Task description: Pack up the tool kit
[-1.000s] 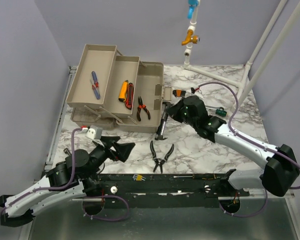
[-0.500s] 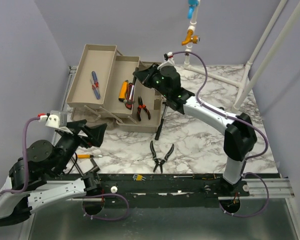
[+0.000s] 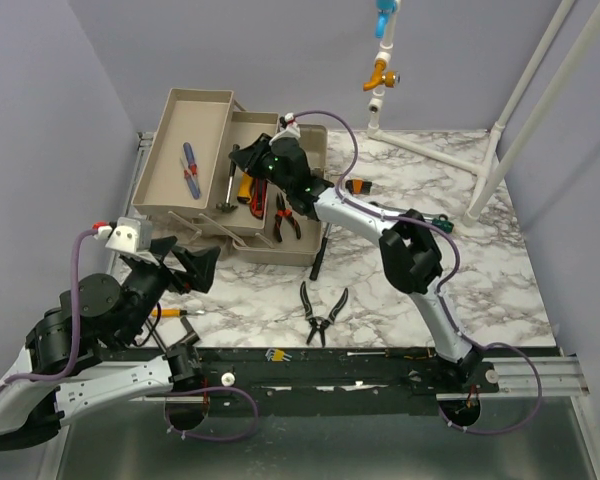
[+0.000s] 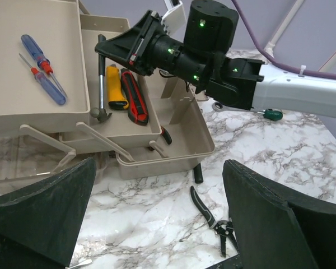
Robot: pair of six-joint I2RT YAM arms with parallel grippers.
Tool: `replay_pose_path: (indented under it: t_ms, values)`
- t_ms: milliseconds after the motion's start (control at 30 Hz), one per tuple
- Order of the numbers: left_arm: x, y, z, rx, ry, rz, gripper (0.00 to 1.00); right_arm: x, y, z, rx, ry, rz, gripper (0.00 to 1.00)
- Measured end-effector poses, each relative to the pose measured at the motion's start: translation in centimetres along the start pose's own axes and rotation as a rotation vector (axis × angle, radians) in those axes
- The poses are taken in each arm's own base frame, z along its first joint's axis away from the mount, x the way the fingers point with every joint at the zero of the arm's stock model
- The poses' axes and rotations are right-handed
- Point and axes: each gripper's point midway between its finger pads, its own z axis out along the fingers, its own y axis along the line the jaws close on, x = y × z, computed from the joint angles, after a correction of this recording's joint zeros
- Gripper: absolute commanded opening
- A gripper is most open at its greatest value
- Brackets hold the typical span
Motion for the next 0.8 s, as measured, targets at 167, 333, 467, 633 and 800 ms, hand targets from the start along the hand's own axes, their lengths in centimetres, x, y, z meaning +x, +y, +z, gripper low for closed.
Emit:
replay_pose_path:
  t_ms: [167, 333, 467, 633, 800]
  values:
    - [1.1, -0.1, 0.4, -0.001, 0.021, 0.019, 0.99, 0.8, -0.3, 1.0, 0.008, 0.021, 0.001, 0.64]
    - [2.1, -0.7, 0.9, 0.008, 0.05, 0.04, 0.98, -0.5, 0.0, -0.2, 0.032, 0.0, -0.024, 0.65]
    - [3.6, -1.7, 1.9, 0.024, 0.09, 0.065, 0.98, -2.7, 0.5, -2.9, 0.077, -0.029, -0.062, 0.66]
    - [5.7, -3.0, 3.0, 0.053, 0.144, 0.082, 0.98, -7.3, 2.7, -7.9, 0.101, -0.102, -0.108, 0.65]
    - [9.2, -5.2, 4.6, 0.11, 0.228, 0.093, 0.99, -9.7, 2.3, -14.5, 0.146, -0.136, -0.162, 0.64]
